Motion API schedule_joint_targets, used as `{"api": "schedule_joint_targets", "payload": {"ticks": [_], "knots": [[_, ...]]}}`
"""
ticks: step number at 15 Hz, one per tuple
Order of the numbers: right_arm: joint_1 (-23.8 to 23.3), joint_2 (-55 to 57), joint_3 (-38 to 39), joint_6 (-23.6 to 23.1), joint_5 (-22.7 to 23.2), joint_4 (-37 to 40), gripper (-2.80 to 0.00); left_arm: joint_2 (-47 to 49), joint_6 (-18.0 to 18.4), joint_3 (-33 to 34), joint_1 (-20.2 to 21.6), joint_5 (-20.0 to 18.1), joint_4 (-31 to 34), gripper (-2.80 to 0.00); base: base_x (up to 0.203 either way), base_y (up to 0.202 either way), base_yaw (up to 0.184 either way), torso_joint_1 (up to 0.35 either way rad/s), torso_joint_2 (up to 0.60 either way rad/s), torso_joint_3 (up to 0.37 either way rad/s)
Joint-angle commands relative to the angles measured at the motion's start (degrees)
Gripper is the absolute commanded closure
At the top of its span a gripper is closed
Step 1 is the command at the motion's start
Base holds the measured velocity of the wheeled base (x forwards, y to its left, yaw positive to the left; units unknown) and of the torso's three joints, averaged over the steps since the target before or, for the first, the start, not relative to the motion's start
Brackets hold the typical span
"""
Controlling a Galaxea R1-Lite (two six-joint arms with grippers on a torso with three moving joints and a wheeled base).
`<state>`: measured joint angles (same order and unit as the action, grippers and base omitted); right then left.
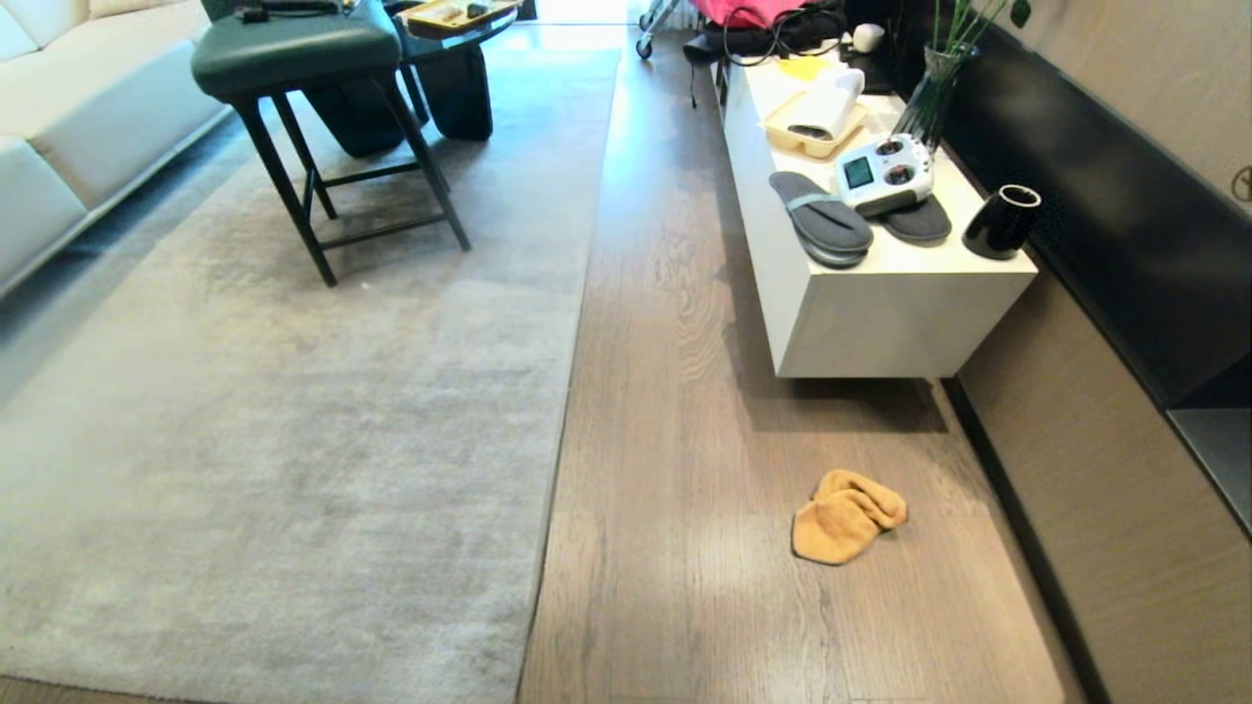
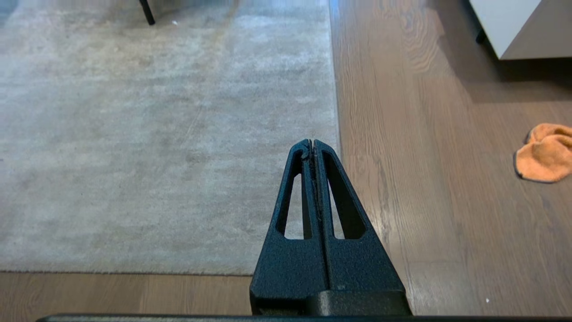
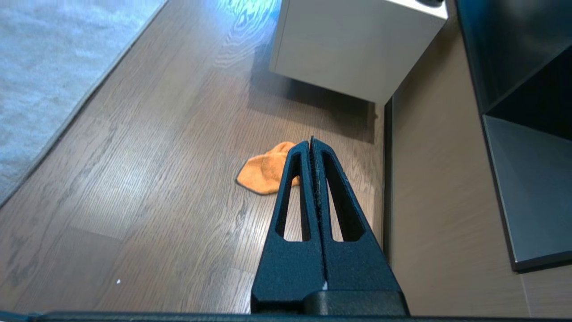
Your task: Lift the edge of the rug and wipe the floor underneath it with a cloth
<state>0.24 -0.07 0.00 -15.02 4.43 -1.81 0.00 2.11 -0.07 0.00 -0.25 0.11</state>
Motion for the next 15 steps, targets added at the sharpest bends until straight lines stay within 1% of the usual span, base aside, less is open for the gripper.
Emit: {"api": "schedule_joint_targets", "payload": {"ticks": [1, 10, 15], "knots": [[0.0, 0.1, 0.0, -0.1, 0.1, 0.0, 0.0, 0.0, 0.0, 0.0, 0.0, 0.0, 0.0, 0.0, 0.0, 0.0, 0.0, 0.002, 0.0, 0.206], [0.0, 0.1, 0.0, -0.1, 0.1, 0.0, 0.0, 0.0, 0.0, 0.0, 0.0, 0.0, 0.1, 0.0, 0.0, 0.0, 0.0, 0.002, 0.0, 0.203], [0.0, 0.1, 0.0, -0.1, 0.1, 0.0, 0.0, 0.0, 0.0, 0.0, 0.0, 0.0, 0.1, 0.0, 0.0, 0.0, 0.0, 0.0, 0.0, 0.0]]}}
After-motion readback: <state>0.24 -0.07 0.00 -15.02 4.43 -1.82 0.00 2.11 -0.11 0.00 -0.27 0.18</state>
